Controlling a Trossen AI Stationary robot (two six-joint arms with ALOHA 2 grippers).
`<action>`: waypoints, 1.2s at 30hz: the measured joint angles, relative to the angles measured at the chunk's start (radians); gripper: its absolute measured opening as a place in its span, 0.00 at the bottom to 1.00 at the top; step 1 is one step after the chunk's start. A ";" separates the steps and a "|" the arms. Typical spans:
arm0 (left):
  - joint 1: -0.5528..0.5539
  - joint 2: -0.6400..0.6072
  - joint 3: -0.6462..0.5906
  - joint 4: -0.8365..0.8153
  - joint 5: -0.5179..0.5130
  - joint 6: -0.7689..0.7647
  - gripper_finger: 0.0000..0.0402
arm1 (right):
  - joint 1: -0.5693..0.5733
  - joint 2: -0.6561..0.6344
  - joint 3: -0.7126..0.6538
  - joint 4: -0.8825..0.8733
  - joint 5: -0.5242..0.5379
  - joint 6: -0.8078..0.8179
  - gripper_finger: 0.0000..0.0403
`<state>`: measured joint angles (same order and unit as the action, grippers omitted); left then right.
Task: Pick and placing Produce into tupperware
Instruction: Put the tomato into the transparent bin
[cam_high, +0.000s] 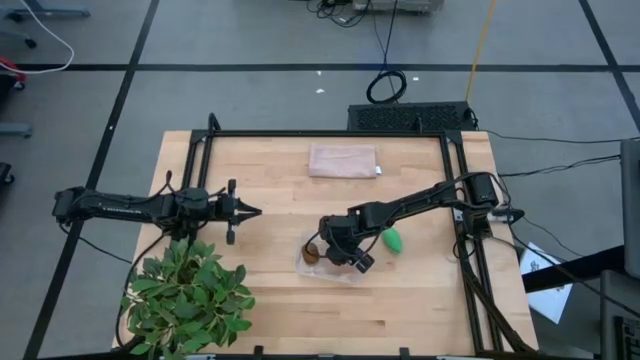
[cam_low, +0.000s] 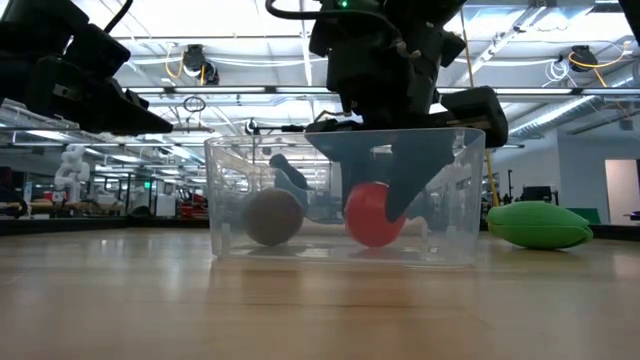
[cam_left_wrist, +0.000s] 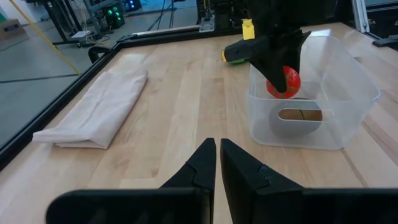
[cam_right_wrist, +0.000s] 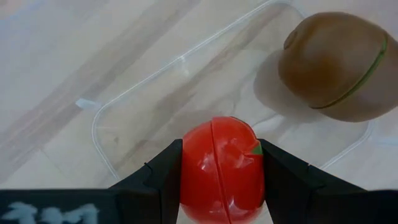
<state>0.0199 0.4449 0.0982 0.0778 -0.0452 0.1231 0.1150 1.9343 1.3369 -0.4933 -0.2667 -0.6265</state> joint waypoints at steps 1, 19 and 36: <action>0.000 0.000 0.000 -0.001 0.000 0.000 0.07 | 0.000 0.000 0.000 0.002 0.000 0.008 0.41; 0.000 0.000 0.000 -0.001 0.000 0.000 0.07 | 0.004 0.000 -0.001 -0.011 0.000 0.041 0.58; 0.000 0.000 0.000 -0.001 0.000 0.000 0.07 | 0.004 0.000 -0.001 0.002 0.001 0.070 0.65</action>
<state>0.0196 0.4450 0.0982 0.0769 -0.0450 0.1230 0.1192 1.9343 1.3361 -0.4913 -0.2661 -0.5562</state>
